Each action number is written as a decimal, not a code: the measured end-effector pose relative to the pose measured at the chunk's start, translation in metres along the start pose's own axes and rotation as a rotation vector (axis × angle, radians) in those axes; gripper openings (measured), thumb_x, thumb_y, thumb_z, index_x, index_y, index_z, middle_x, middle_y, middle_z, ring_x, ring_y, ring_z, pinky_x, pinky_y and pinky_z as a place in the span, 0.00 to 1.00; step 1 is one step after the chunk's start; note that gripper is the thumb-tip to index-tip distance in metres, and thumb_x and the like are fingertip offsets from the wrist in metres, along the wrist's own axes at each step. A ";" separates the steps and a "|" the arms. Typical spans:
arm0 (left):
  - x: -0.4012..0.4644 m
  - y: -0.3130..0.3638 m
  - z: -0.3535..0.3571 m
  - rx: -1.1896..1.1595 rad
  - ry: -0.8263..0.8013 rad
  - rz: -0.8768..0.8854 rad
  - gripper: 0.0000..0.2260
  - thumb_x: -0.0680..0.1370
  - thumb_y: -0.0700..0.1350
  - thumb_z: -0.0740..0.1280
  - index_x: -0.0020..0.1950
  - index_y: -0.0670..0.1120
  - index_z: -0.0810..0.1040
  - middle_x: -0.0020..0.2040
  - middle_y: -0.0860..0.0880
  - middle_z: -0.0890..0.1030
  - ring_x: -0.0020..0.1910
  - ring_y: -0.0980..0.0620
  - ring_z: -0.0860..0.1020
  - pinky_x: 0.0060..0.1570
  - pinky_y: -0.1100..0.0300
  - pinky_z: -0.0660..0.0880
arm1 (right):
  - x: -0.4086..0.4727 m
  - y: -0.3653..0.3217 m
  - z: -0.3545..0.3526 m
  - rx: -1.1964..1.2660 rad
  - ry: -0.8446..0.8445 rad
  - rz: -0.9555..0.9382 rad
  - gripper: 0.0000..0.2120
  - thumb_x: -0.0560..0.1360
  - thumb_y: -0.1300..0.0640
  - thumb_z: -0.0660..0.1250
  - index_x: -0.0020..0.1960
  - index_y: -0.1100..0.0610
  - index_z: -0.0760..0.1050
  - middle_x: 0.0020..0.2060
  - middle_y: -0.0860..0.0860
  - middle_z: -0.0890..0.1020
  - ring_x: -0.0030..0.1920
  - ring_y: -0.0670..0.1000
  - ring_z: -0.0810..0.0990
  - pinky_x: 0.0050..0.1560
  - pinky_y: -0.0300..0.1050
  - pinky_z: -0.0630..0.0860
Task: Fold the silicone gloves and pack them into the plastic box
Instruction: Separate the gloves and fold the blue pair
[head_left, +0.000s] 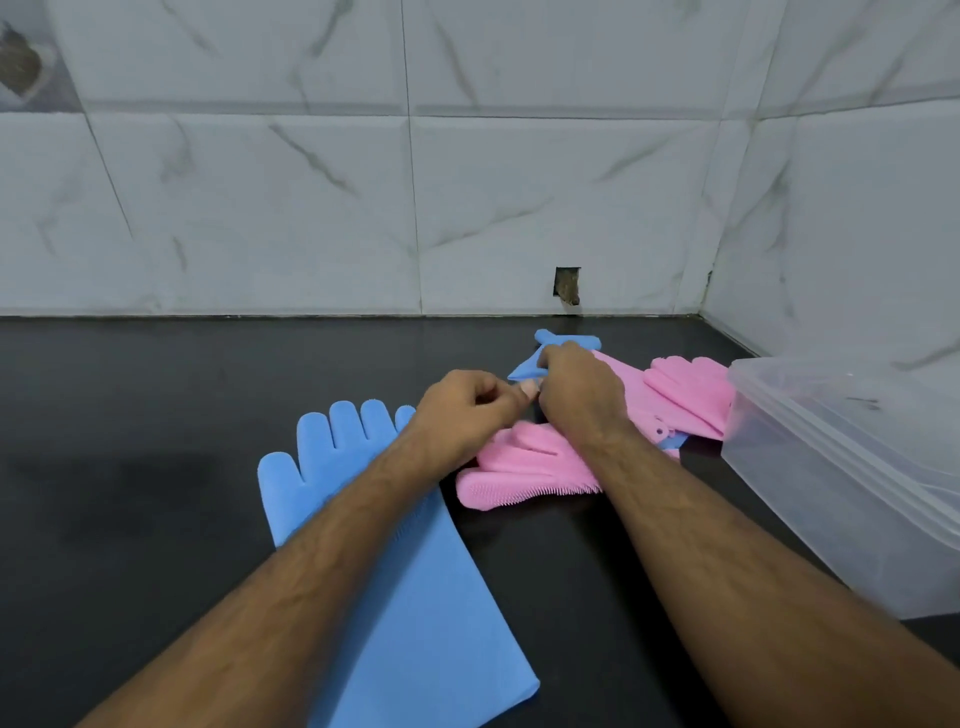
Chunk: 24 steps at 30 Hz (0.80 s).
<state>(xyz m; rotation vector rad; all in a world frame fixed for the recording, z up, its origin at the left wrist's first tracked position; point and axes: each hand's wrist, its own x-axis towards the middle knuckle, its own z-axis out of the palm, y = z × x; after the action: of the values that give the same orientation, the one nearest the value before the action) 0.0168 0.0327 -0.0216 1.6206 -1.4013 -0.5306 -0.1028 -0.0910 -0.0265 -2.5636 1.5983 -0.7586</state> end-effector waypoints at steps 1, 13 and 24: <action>0.002 0.001 -0.002 -0.101 0.063 -0.033 0.20 0.79 0.62 0.68 0.44 0.46 0.84 0.37 0.50 0.83 0.38 0.56 0.79 0.47 0.54 0.81 | 0.001 -0.001 0.000 -0.003 0.030 -0.009 0.10 0.74 0.64 0.65 0.53 0.54 0.76 0.48 0.51 0.81 0.47 0.57 0.80 0.43 0.48 0.74; 0.004 0.016 -0.029 -0.544 0.345 -0.180 0.26 0.83 0.67 0.52 0.63 0.49 0.77 0.58 0.50 0.82 0.60 0.50 0.80 0.65 0.49 0.77 | -0.012 -0.050 -0.048 0.888 0.535 -0.408 0.04 0.81 0.61 0.64 0.51 0.57 0.78 0.45 0.46 0.82 0.46 0.46 0.80 0.48 0.40 0.76; -0.005 0.027 -0.054 -0.910 0.403 -0.179 0.26 0.77 0.66 0.67 0.62 0.47 0.83 0.57 0.46 0.87 0.58 0.46 0.85 0.61 0.48 0.79 | -0.033 -0.065 -0.052 1.450 0.123 -0.326 0.11 0.83 0.54 0.62 0.62 0.57 0.76 0.54 0.53 0.84 0.57 0.58 0.82 0.61 0.58 0.77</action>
<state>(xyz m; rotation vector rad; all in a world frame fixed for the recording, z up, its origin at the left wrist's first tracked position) 0.0434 0.0580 0.0273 1.0130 -0.5624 -0.7524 -0.0814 -0.0204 0.0246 -1.6000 0.2307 -1.3743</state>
